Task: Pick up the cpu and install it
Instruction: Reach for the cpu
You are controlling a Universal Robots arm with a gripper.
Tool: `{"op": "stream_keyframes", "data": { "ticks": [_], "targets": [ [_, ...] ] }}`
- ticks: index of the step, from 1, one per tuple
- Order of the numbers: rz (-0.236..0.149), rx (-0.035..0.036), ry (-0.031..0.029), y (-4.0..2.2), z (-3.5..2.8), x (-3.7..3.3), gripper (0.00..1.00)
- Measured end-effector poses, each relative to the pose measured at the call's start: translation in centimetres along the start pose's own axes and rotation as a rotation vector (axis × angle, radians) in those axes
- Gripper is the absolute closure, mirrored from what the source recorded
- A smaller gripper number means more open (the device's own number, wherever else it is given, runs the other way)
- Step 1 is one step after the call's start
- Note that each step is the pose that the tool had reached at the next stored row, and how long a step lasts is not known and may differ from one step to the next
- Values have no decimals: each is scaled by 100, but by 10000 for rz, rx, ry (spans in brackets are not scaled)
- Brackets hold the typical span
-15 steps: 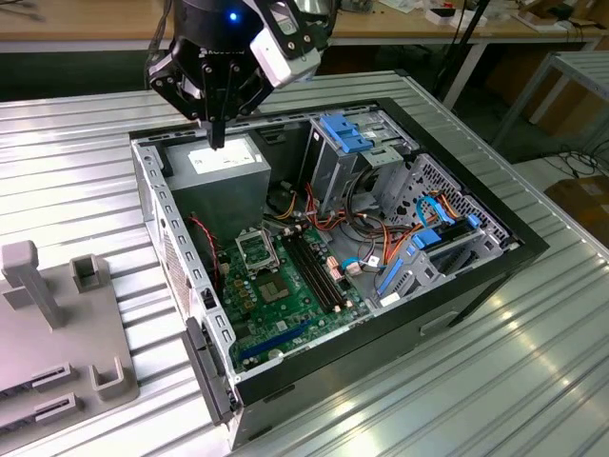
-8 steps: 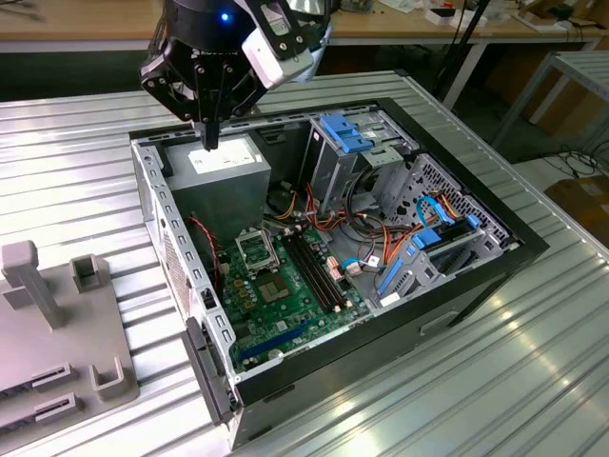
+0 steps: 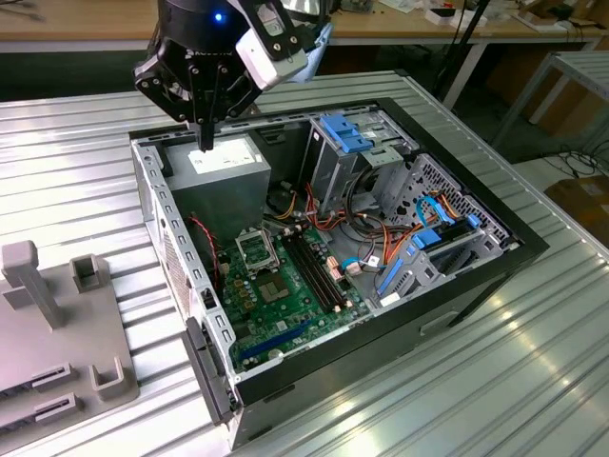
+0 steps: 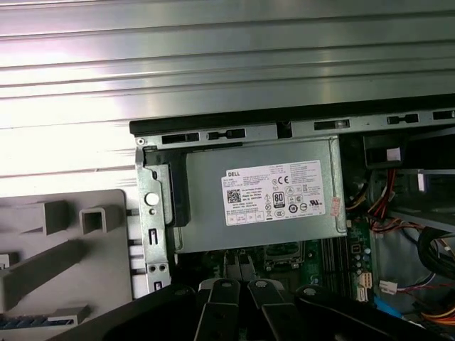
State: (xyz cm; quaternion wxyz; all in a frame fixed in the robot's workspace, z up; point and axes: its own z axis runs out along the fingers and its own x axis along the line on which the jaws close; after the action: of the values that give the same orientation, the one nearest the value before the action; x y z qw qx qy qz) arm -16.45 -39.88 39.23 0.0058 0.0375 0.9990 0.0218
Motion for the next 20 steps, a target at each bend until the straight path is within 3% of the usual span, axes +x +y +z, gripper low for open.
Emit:
{"op": "stream_keyframes", "data": {
  "ticks": [20],
  "targets": [
    [2,4,52,-8,2,99,89]
  ]
}}
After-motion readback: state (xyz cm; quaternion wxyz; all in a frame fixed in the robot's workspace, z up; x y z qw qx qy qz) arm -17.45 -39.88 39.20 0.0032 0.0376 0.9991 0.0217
